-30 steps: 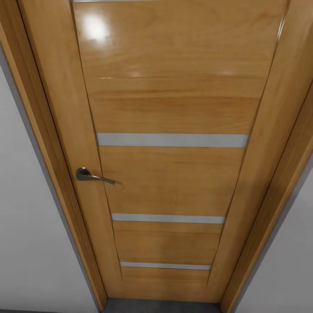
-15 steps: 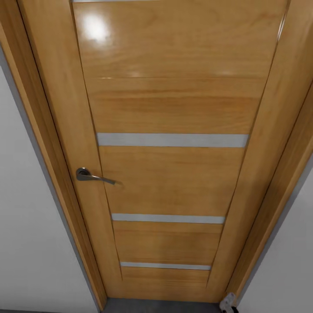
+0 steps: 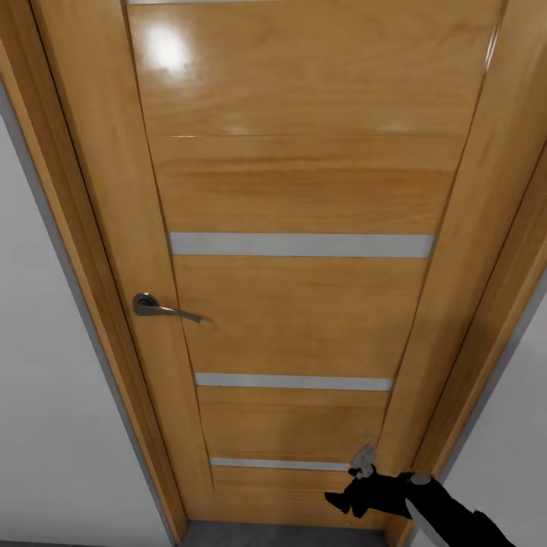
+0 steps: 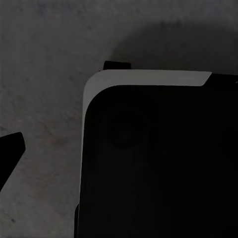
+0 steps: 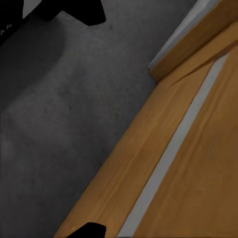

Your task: Move the two storage containers from the living room to the garage. In the garage, place one container on the floor and stack the other container on top of it (either order is fine).

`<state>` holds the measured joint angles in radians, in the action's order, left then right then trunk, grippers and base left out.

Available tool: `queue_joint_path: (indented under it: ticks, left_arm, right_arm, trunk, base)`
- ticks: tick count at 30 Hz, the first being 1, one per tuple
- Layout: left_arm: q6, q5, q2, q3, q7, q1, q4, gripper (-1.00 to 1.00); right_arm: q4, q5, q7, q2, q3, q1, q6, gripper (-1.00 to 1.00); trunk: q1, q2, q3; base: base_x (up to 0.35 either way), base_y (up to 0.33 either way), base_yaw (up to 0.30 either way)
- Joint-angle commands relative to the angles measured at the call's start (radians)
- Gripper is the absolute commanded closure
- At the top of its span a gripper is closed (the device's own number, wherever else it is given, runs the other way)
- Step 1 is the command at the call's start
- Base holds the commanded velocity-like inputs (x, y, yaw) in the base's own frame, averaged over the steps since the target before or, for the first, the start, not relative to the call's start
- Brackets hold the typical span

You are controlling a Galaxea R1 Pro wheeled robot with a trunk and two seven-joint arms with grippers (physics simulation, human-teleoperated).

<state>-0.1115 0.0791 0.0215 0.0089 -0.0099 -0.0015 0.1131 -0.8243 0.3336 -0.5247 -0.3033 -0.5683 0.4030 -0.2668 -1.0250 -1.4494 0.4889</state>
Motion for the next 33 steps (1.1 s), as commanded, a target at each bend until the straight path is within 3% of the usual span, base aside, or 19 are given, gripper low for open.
queue_joint_path:
  ticks: [1,7,14,19,23,26,27,30,33]
  left_arm:
    - [-0.002,0.008,0.0,0.0,-0.001,0.0,0.0,-1.0]
    - [-0.002,0.008,0.0,0.0,-0.001,0.0,0.0,-1.0]
    - [-0.002,0.008,0.0,0.0,-0.001,0.0,0.0,-1.0]
    - [-0.002,0.007,0.0,-0.001,-0.001,0.0,0.0,-1.0]
    - [-0.002,0.006,0.0,-0.001,-0.001,0.0,0.0,-1.0]
    - [-0.002,0.005,0.0,-0.001,-0.001,0.0,0.0,-1.0]
    - [-0.003,0.005,0.0,-0.001,-0.001,0.0,0.0,-1.0]
    - [-0.003,0.005,0.0,-0.001,-0.001,0.0,0.0,-1.0]
    - [-0.003,0.005,0.0,-0.001,-0.001,0.0,0.0,-1.0]
  right_arm:
    - [-0.005,0.01,-0.016,-0.001,0.001,0.021,-0.021,-1.0]
    - [-0.011,0.01,-0.037,0.005,0.012,0.105,-0.052,-1.0]
    - [-0.012,0.01,-0.029,0.014,0.012,0.145,-0.055,-1.0]
    - [-0.013,0.009,0.008,0.047,0.012,0.172,-0.067,-1.0]
    - [-0.03,0.007,0.07,0.089,0.012,0.176,-0.103,-1.0]
    - [-0.104,0.001,0.152,0.112,0.01,0.176,-0.117,-1.0]
    - [-0.186,-0.004,0.243,0.127,0.008,0.176,-0.179,-1.0]
    - [-0.255,-0.008,0.345,0.141,0.005,0.175,-0.215,-1.0]
    - [-0.266,-0.018,0.383,0.158,0.003,0.175,-0.219,-1.0]
  trunk:
    - [0.0,-0.001,0.001]
    - [0.0,-0.001,0.001]
    - [0.0,-0.001,0.001]
    - [0.0,-0.001,0.001]
    - [0.0,-0.001,0.001]
    - [0.0,-0.001,0.001]
    - [0.0,-0.001,0.001]
    - [0.0,-0.001,0.001]
    - [0.0,-0.001,0.001]
  base:
    - [0.0,0.0,0.0]
    - [0.0,0.0,0.0]
    - [0.0,0.0,0.0]
    - [0.0,0.0,0.0]
    - [0.0,0.0,0.0]
    - [0.0,0.0,0.0]
    - [0.0,0.0,0.0]
    - [0.0,0.0,0.0]
    - [0.0,0.0,0.0]
